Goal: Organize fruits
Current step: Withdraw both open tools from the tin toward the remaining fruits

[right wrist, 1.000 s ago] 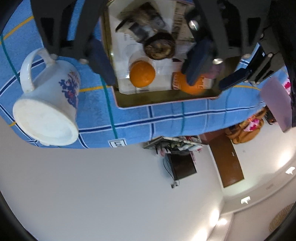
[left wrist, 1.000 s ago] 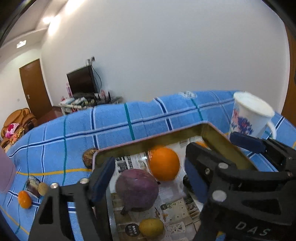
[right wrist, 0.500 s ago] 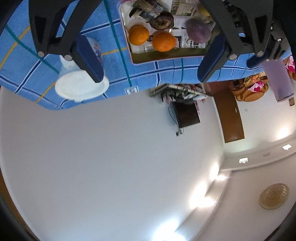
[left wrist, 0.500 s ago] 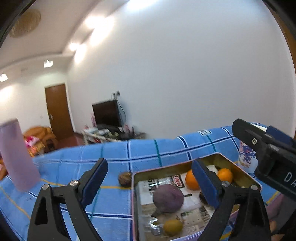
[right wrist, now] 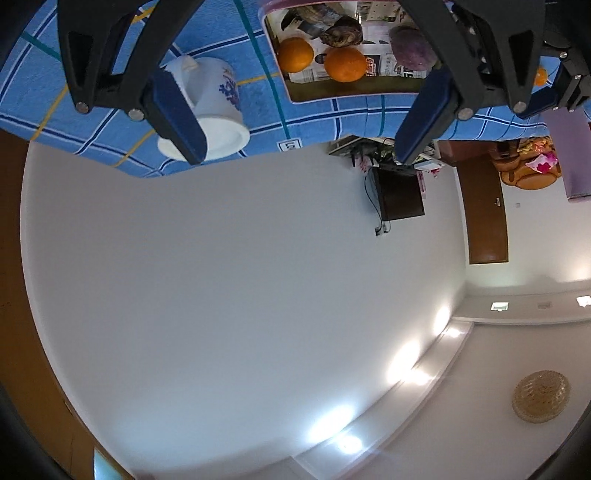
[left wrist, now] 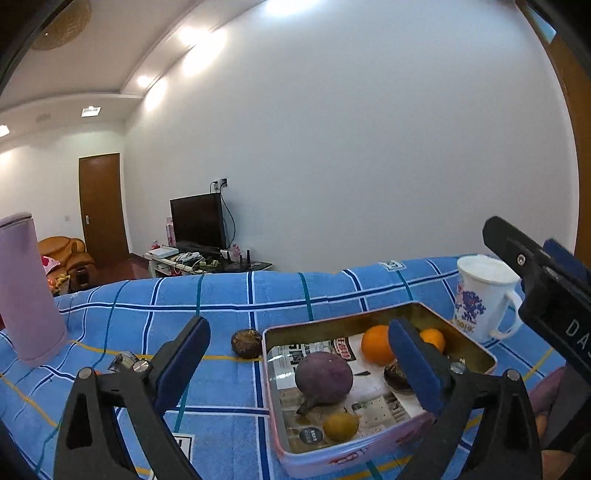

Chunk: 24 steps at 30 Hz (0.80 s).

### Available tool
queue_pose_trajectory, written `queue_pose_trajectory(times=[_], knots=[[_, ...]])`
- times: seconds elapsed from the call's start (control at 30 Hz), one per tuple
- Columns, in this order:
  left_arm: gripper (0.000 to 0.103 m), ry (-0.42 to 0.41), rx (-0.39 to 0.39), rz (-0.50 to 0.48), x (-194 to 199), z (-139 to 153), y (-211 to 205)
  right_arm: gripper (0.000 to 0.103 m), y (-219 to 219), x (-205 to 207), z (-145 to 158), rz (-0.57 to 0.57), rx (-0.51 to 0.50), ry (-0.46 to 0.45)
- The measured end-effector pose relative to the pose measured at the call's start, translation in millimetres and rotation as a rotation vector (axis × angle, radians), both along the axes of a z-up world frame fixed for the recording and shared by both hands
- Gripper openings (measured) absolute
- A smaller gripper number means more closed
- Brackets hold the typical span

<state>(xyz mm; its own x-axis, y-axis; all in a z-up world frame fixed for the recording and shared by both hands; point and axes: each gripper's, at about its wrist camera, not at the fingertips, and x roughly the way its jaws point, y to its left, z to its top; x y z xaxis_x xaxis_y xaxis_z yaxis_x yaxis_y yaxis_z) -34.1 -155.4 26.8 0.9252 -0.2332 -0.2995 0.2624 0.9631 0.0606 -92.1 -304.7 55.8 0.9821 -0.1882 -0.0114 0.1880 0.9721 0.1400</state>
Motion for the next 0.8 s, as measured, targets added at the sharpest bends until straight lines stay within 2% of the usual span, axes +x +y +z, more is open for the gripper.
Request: queue_pose_trajectory(times=[0.23, 0.4, 0.53, 0.8], knots=[[0.098, 0.012, 0.043, -0.04, -8.6, -1.8, -1.2, 0.103, 12.8, -17.8, 1.9, -0.025, -0.047, -0.035], [0.102, 0.067, 0.071, -0.139, -11.1, -6.0, -5.5, 0.103, 7.5, -27.7, 1.4, -0.053, -0.022, -0.055], [0.102, 0.093, 0.103, -0.142, -11.4, -9.2, -9.6, 0.103, 8.9, -32.5, 1.7, -0.057, -0.027, -0.066], [0.102, 0.139, 0.077, -0.069, -8.3, -11.7, 2.4, 0.103, 11.1, -40.0, 1.9, -0.055, -0.04, -0.088]])
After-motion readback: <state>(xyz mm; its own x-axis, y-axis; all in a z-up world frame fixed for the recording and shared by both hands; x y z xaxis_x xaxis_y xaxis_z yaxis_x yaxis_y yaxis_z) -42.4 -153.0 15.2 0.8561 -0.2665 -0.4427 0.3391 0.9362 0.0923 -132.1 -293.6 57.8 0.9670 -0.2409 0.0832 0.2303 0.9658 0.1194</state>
